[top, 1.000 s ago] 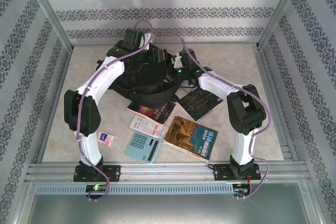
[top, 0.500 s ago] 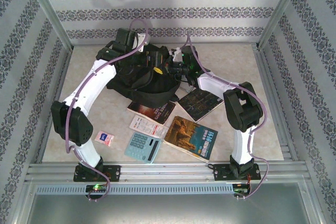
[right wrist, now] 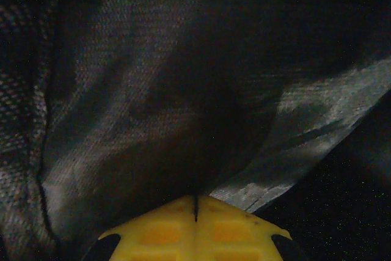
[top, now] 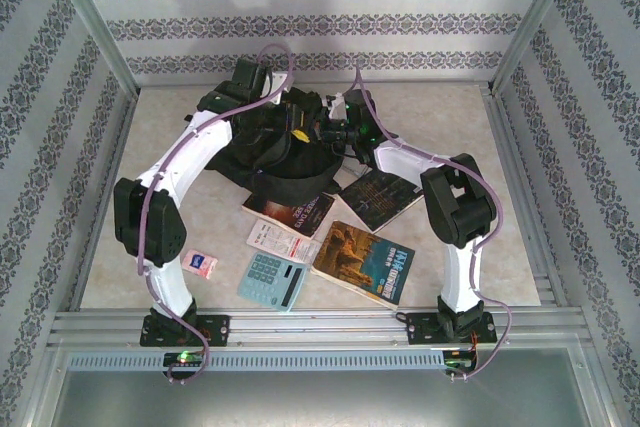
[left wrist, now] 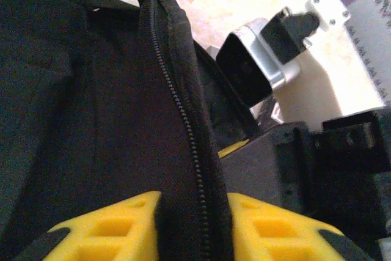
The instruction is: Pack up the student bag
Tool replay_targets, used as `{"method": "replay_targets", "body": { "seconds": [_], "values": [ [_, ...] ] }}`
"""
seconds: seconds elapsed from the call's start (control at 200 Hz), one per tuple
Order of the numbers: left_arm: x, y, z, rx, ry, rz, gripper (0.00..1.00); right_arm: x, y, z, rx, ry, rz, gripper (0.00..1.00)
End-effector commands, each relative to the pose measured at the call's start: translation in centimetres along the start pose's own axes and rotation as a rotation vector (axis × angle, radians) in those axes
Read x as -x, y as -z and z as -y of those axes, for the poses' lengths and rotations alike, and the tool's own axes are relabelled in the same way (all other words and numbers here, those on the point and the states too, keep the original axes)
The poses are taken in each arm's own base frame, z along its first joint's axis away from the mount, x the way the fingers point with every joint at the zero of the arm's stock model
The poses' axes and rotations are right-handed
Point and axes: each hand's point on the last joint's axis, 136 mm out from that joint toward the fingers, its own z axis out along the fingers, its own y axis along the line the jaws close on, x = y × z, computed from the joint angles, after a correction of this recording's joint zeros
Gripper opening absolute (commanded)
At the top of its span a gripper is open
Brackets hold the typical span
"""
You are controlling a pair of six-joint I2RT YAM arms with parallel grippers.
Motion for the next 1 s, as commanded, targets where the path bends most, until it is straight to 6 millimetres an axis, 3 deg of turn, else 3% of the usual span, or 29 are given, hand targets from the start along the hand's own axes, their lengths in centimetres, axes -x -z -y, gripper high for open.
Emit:
{"method": "replay_targets", "body": {
  "seconds": [0.0, 0.1, 0.16, 0.26, 0.415, 0.525, 0.734, 0.889, 0.994],
  "values": [
    [1.2, 0.3, -0.1, -0.02, 0.006, 0.037, 0.16, -0.1, 0.4, -1.8, 0.037, 0.069, 0.005, 0.0],
    [1.8, 0.8, -0.6, -0.024, 0.034, 0.062, 0.0, -0.2, 1.0, -1.1, -0.004, 0.091, 0.02, 0.0],
    [2.5, 1.6, -1.3, -0.018, 0.067, 0.098, 0.0, -0.4, 1.5, -0.5, -0.045, 0.117, 0.029, 0.0],
    [4.0, 3.9, -2.8, 0.001, 0.12, 0.194, 0.0, -0.6, 3.0, 0.4, -0.139, 0.19, 0.063, 0.27],
    [6.5, 8.4, -4.8, 0.07, 0.174, 0.349, 0.0, -1.4, 5.1, -1.0, -0.159, 0.313, 0.1, 0.44],
    [7.7, 11.5, -6.1, 0.13, 0.206, 0.45, 0.0, -2.6, 6.1, -3.7, -0.092, 0.411, 0.082, 0.49],
    [8.8, 16.6, -8.0, 0.258, 0.214, 0.583, 0.0, -4.1, 7.3, -5.7, -0.071, 0.496, 0.068, 0.55],
    [9.1, 19.3, -8.3, 0.322, 0.195, 0.641, 0.0, -4.5, 7.6, -5.0, -0.11, 0.515, 0.064, 0.58],
    [9.1, 20.5, -8.0, 0.345, 0.177, 0.66, 0.0, -5.3, 6.2, -3.4, -0.15, 0.504, 0.009, 0.59]
  ]
}}
